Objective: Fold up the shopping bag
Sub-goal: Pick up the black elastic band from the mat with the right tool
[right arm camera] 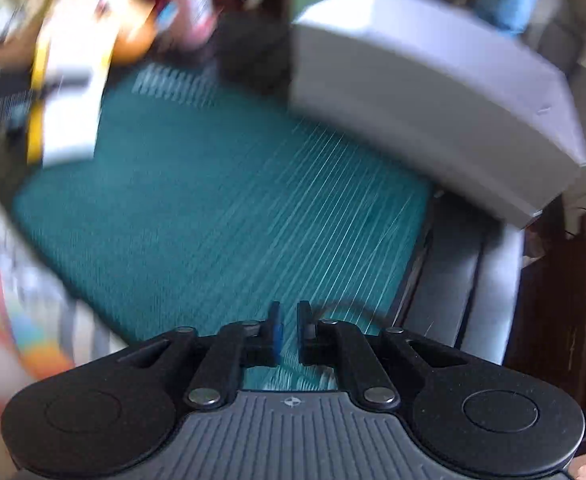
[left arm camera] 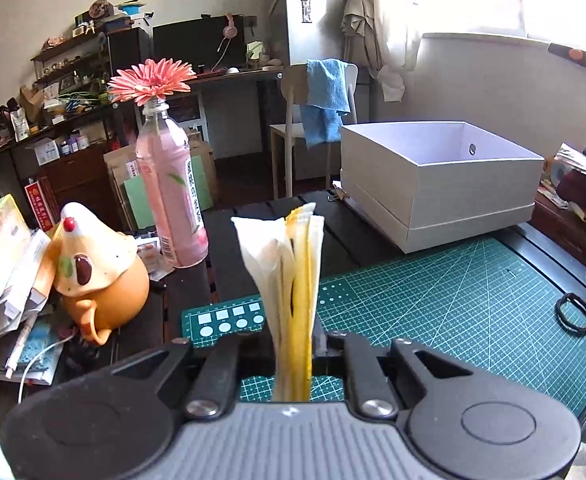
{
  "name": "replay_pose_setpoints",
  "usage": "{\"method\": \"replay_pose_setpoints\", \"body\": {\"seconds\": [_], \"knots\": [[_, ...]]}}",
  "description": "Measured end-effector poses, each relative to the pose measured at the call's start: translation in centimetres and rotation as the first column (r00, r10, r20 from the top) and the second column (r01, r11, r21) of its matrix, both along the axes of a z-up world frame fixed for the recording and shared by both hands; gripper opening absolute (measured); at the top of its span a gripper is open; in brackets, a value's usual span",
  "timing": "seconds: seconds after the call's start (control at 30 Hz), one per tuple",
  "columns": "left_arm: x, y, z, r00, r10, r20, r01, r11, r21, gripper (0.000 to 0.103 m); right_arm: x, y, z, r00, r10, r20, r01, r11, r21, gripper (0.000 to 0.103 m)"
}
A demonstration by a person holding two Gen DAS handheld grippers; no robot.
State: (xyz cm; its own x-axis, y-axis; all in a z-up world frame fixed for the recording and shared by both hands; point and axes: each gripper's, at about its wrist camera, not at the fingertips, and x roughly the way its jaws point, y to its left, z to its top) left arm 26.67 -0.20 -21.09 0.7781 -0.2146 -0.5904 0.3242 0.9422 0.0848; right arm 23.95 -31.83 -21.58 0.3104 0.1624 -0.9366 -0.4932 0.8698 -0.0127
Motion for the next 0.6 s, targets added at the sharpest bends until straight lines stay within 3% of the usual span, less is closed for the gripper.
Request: {"method": "replay_pose_setpoints", "body": {"seconds": [0.17,0.37,0.43,0.47,0.6], "knots": [[-0.5,-0.5,-0.2,1.000,-0.009,0.003,0.009,1.000,0.011,0.013,0.5,-0.4,-2.6,0.999,-0.037,0.003,0.037,0.999,-0.019,0.007],[-0.7,-0.7,-0.3,1.000,-0.026,0.007,0.026,1.000,0.016,0.013,1.6,-1.8,-4.4,0.995,-0.102,-0.006,0.102,0.995,0.022,0.019],[-0.8,-0.9,-0.3,0.999,-0.035,0.009,0.035,0.999,0.020,0.014,1.7,-2.5,-4.4,0.991,-0.132,-0.012,0.133,0.989,0.058,0.012],[-0.9,-1.0,-0.3,0.999,-0.038,0.011,0.038,0.999,0.021,0.014,1.8,-2.9,-4.4,0.988,-0.152,-0.013,0.152,0.986,0.065,0.003],[-1.2,-1.4,-0.2,0.998,-0.052,0.046,0.050,0.998,0.049,0.013,2.3,-3.6,-4.2,0.977,-0.211,-0.029,0.213,0.967,0.141,0.003]]}}
